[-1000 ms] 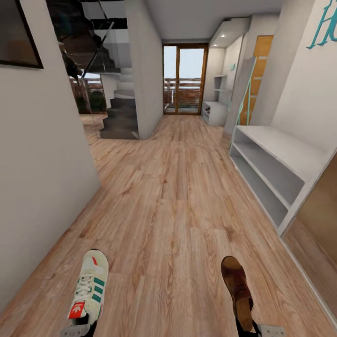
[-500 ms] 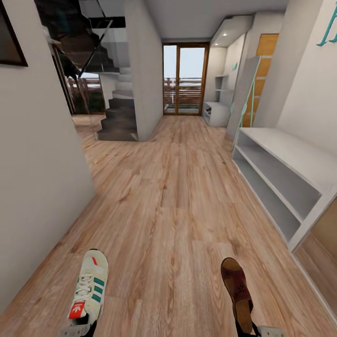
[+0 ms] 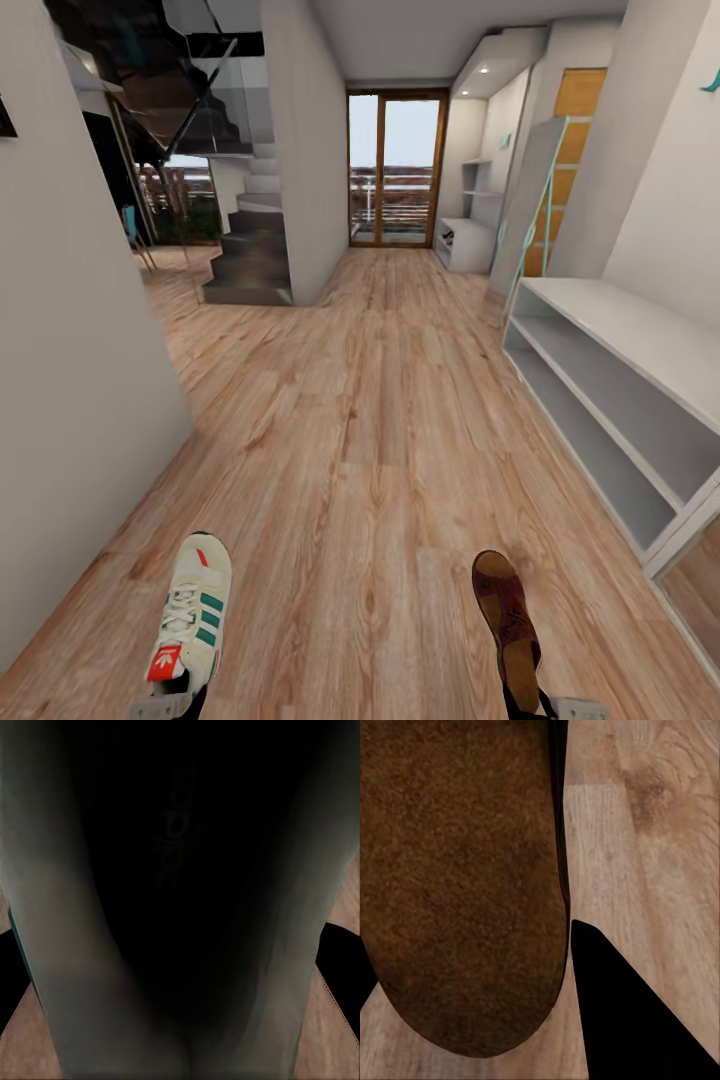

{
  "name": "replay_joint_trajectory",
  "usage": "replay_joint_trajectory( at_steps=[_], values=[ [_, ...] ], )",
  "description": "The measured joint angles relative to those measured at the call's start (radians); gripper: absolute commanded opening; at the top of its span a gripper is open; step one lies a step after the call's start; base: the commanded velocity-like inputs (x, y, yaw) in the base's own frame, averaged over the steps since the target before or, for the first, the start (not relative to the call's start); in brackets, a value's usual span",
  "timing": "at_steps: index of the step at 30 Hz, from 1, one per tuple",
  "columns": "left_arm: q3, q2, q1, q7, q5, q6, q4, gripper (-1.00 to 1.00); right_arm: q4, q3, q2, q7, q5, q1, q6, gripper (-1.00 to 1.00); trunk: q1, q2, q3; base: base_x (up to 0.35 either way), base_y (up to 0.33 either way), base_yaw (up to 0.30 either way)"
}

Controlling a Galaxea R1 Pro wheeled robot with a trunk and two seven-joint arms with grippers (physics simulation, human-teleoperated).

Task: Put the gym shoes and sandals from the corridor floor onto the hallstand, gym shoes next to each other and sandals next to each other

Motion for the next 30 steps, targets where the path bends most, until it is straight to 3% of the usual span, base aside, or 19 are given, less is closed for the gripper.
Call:
replay_joint_trajectory(
  at_steps=[30],
  values=[
    [0.001, 0.000, 0.000, 0.000, 0.000, 0.000, 0.000, -1.00, 0.001, 0.000, 0.000, 0.000, 0.000, 0.000, 0.000, -1.00, 0.000, 0.000, 0.000, 0.340, 0.000, 0.000]
  ],
)
